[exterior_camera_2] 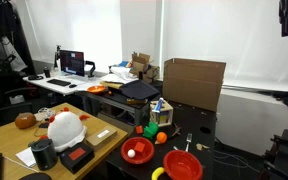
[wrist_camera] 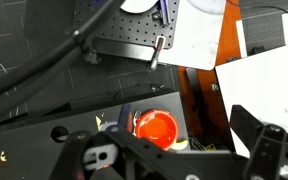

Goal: Put the plush toy inside the red bowl

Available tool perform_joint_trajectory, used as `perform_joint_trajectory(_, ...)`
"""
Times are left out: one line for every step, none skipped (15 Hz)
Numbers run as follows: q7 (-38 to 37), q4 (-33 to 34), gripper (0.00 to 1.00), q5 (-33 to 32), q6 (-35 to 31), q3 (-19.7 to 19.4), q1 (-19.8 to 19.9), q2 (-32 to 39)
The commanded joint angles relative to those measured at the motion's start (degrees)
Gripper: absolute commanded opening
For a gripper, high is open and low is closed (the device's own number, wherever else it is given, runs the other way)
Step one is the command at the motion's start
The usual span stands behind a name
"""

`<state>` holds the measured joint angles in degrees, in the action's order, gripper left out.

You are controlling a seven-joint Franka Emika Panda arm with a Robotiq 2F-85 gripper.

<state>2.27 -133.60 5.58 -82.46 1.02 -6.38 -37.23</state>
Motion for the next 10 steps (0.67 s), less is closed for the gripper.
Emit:
perform_joint_trajectory(0.4,0.1,1.0,0.3,0.2,0.7,0.9,0.0)
perform_joint_trajectory(0.4,0.1,1.0,0.3,0.2,0.7,0.9,0.0)
perform_joint_trajectory(0.4,0.1,1.0,0.3,0.2,0.7,0.9,0.0)
perform_joint_trajectory(0.4,0.1,1.0,0.3,0.2,0.7,0.9,0.0)
perform_joint_trajectory(0.4,0.1,1.0,0.3,0.2,0.7,0.9,0.0)
perform_joint_trajectory(0.4,0.1,1.0,0.3,0.2,0.7,0.9,0.0)
perform_joint_trajectory(0.4,0.1,1.0,0.3,0.2,0.7,0.9,0.0)
perform_joint_trajectory(0.4,0.1,1.0,0.3,0.2,0.7,0.9,0.0)
perform_joint_trajectory(0.4,0.1,1.0,0.3,0.2,0.7,0.9,0.0)
perform_joint_trajectory(0.3,-0.2,1.0,0.3,-0.3,0.6,1.1,0.6)
